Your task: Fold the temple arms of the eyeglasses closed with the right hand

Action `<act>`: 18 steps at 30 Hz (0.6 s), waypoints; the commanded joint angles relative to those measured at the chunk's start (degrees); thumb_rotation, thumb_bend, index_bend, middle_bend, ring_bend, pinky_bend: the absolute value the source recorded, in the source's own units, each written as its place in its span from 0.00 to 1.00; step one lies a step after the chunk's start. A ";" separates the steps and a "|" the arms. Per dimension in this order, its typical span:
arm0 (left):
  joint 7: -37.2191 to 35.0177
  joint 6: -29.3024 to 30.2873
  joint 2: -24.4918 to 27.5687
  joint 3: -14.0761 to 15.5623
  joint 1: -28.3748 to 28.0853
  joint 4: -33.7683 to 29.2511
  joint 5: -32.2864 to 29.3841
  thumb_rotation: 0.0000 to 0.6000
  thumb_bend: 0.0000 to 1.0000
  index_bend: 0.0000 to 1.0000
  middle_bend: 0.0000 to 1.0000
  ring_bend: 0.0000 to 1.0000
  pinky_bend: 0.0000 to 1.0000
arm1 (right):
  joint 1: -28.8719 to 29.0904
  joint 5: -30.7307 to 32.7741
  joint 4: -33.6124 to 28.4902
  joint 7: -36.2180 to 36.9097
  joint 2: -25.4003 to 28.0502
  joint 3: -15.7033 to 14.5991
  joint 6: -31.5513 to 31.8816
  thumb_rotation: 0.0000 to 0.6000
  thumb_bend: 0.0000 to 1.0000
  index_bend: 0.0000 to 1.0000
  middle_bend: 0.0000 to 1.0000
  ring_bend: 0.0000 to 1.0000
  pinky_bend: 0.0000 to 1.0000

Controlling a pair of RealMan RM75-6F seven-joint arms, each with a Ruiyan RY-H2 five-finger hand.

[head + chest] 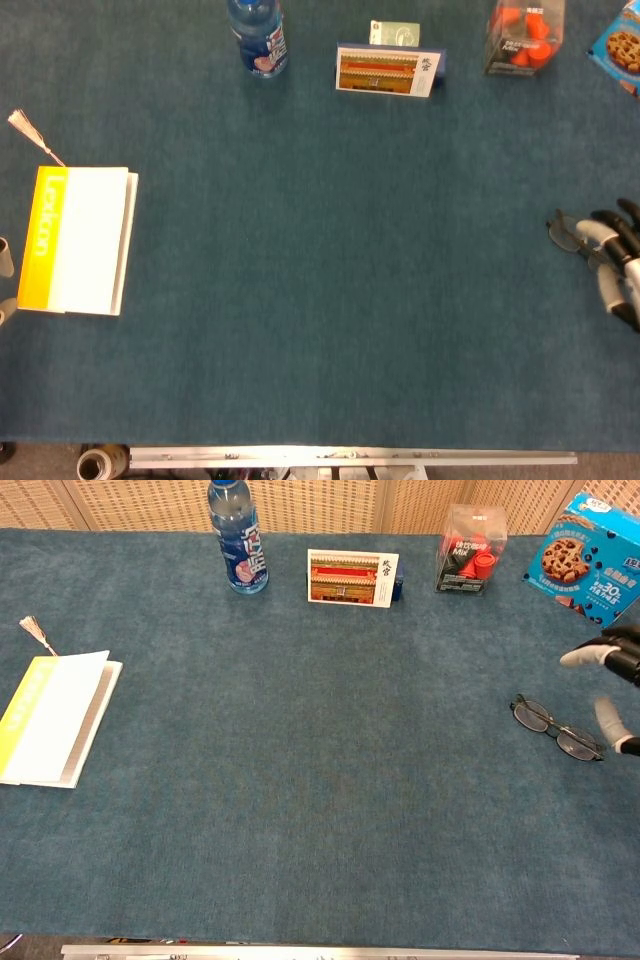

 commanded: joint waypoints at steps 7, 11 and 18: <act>1.84 0.00 0.81 -0.42 -0.54 -1.97 0.32 1.00 0.00 0.56 0.51 0.41 0.54 | -0.49 -5.74 -8.89 -8.07 11.53 1.38 5.23 1.00 0.43 0.31 0.28 0.12 0.30; 2.19 -0.18 1.00 -0.39 -0.73 -2.50 0.53 1.00 0.00 0.56 0.51 0.41 0.54 | -1.20 -5.86 -9.04 -8.77 15.85 1.43 5.98 1.00 0.42 0.33 0.29 0.12 0.30; 1.63 0.39 1.54 -0.42 -0.73 -3.40 1.10 1.00 0.00 0.56 0.51 0.41 0.54 | -3.28 -3.82 -6.78 -8.97 20.33 1.34 6.87 1.00 0.43 0.36 0.30 0.12 0.30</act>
